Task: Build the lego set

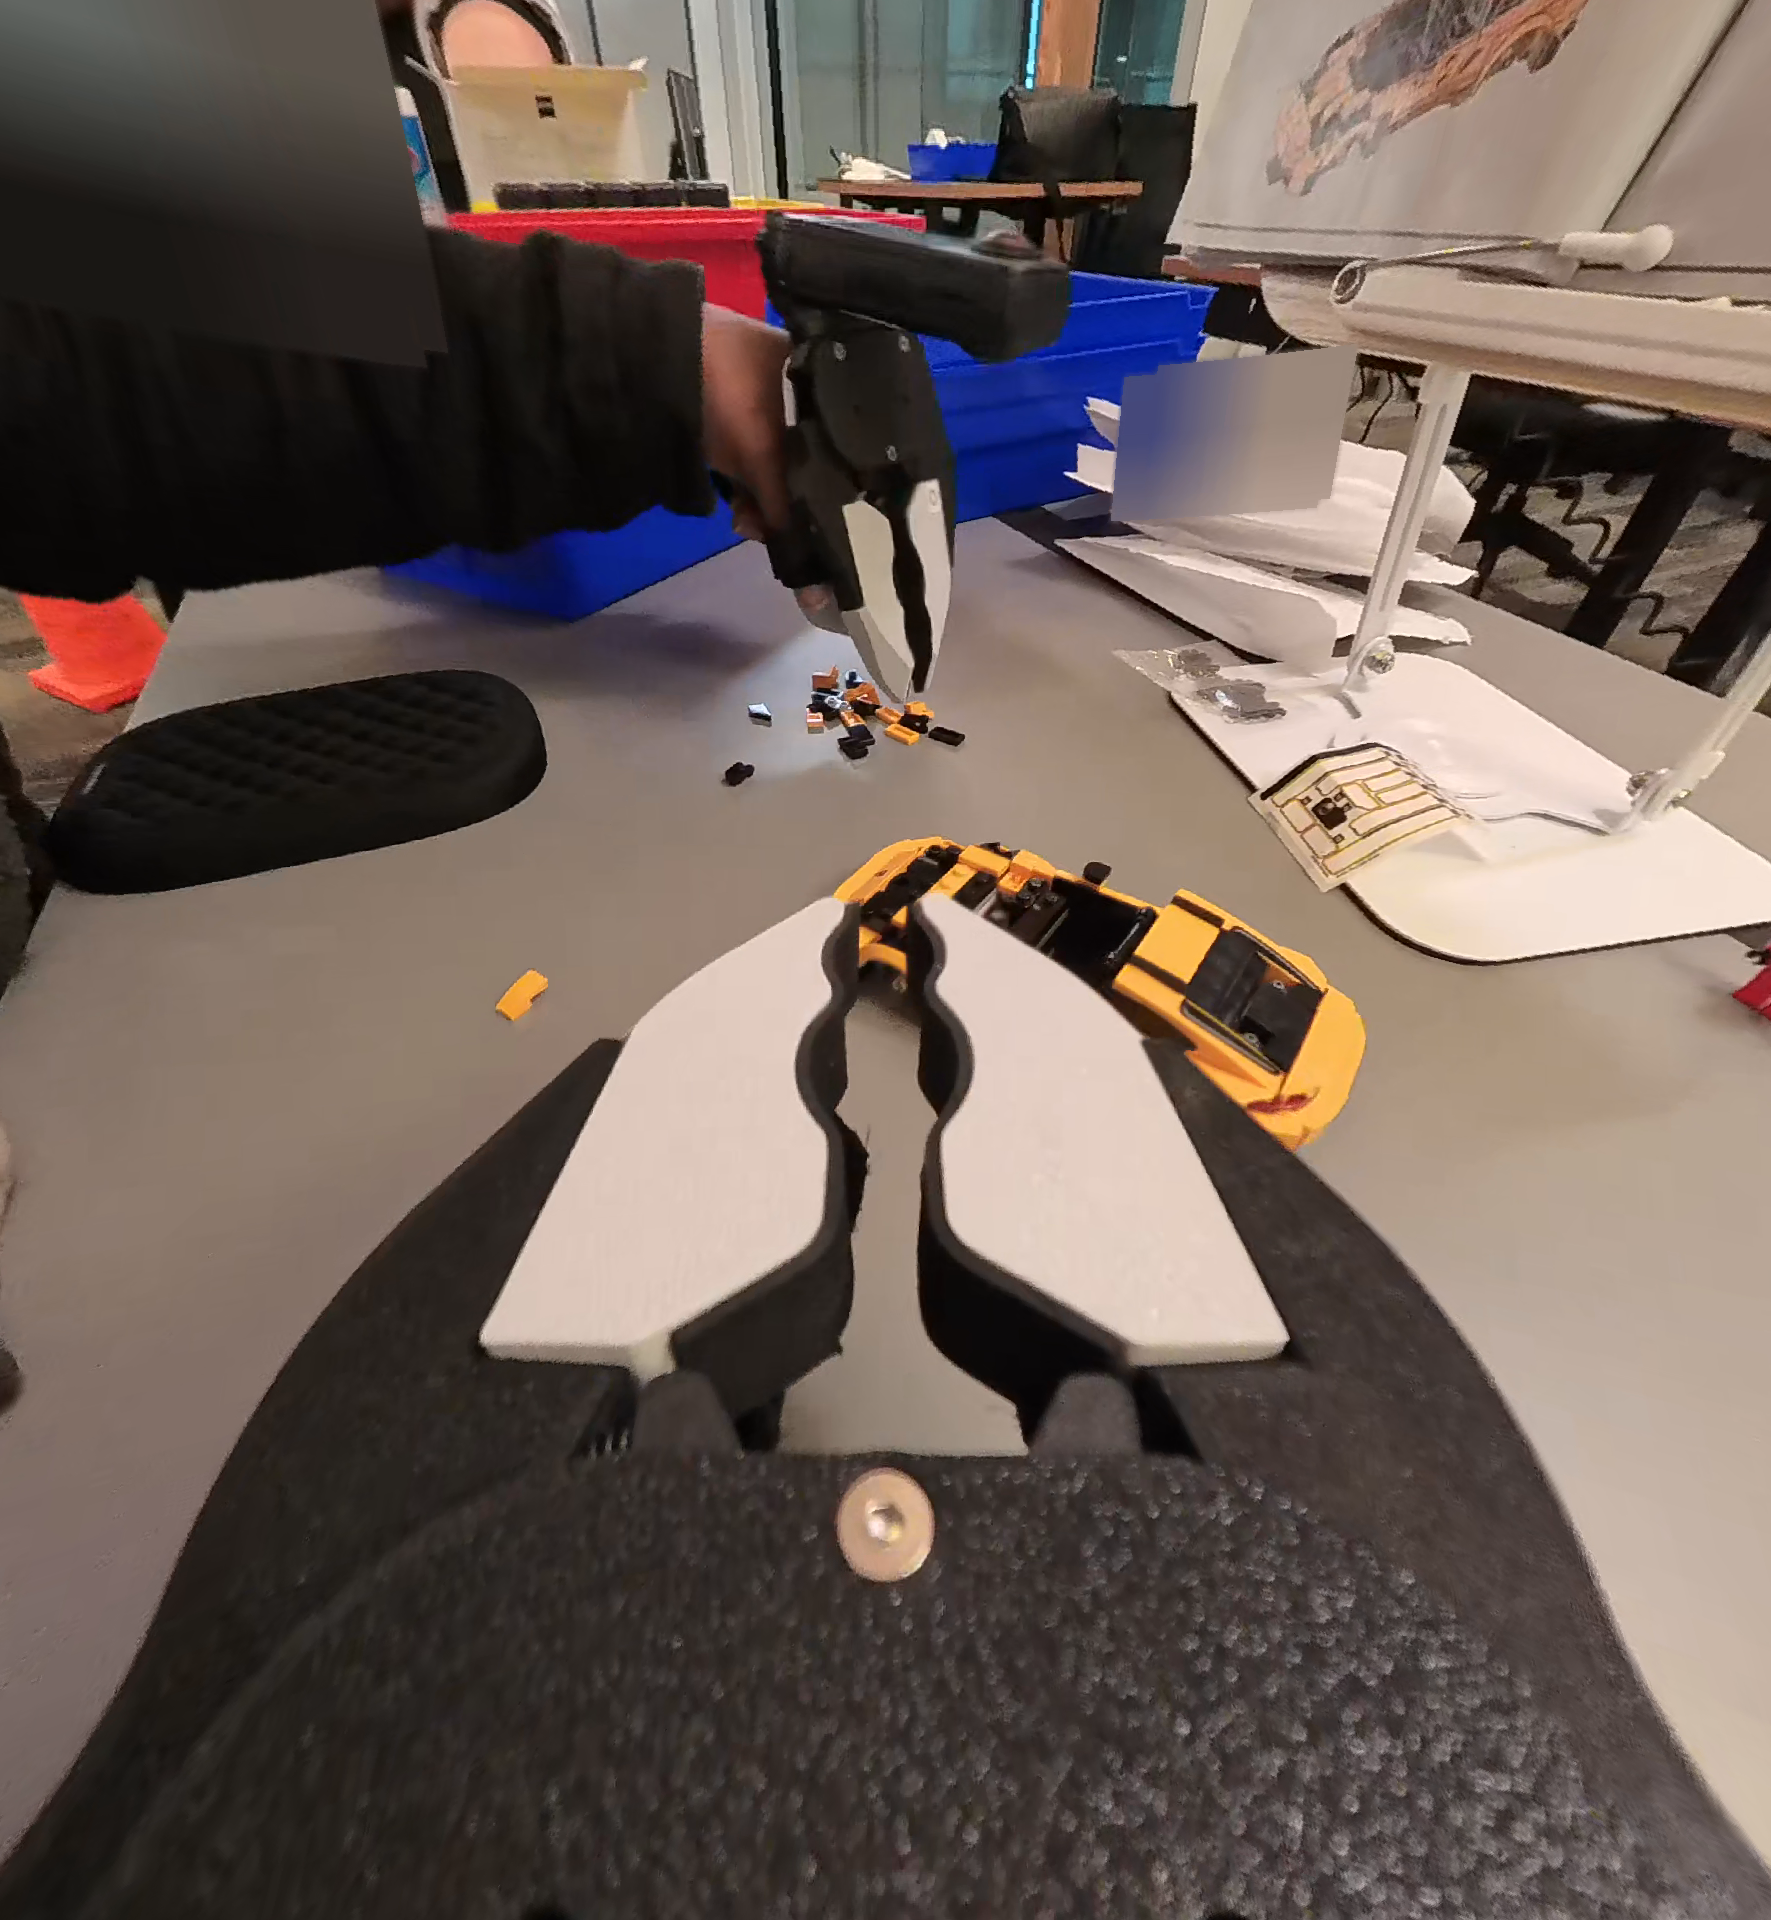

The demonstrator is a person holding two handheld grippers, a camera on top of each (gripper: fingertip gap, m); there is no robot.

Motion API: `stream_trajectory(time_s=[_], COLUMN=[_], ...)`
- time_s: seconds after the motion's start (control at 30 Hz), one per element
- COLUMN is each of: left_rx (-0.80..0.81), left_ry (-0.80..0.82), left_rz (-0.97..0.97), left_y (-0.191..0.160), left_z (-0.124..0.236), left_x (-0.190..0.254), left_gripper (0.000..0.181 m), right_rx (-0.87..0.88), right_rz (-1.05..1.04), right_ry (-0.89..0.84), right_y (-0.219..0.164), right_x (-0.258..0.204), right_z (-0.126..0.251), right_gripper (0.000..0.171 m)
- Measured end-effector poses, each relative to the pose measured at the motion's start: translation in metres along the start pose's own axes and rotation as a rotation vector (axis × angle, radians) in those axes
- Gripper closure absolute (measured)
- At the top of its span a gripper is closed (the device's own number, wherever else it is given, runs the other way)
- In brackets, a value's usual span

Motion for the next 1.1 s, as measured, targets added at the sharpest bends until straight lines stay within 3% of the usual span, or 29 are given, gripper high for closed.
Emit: stream_trajectory(time_s=[0.2,0.43,0.47,0.6,0.83,1.0,1.1], left_rx=[-0.026,0.059,0.054,-0.043,-0.216,-0.304,-0.286], left_ry=[-0.025,0.054,0.065,0.089,-0.040,-0.128,-0.094], left_rz=[-0.031,-0.083,-0.125,-0.303,-0.534,-0.592,-0.551], left_y=[0.002,-0.003,-0.003,0.002,0.013,0.017,0.016], left_z=[-0.005,-0.003,-0.003,-0.003,-0.007,-0.008,-0.007], left_x=[-0.006,-0.001,0.001,0.000,-0.003,-0.003,-0.003], left_gripper=[0.181,0.181,0.174,0.167,0.164,0.174,0.174], right_rx=[-0.012,-0.041,-0.046,-0.059,-0.075,-0.099,-0.103], right_rz=[-0.014,0.014,0.018,0.046,0.030,0.021,0.026], right_ry=[0.026,0.044,0.048,0.054,0.071,0.090,0.096], right_y=[-0.004,-0.007,-0.007,-0.008,-0.012,-0.017,-0.017], right_x=[-0.001,-0.009,-0.011,-0.017,-0.016,-0.016,-0.017], right_z=[-0.001,-0.007,-0.008,-0.010,-0.011,-0.013,-0.013], right_gripper=[0.165,0.165,0.165,0.165,0.166,0.166,0.166])
Point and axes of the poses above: each gripper's, where its closed fingertips meet, z back along the fingers, y out of its top, x = y × z across the jaws, the point moved 7 cm from there along z, back along the fingers, and after that the axes turned 15 degrees about -y, right-handed, at the moved point
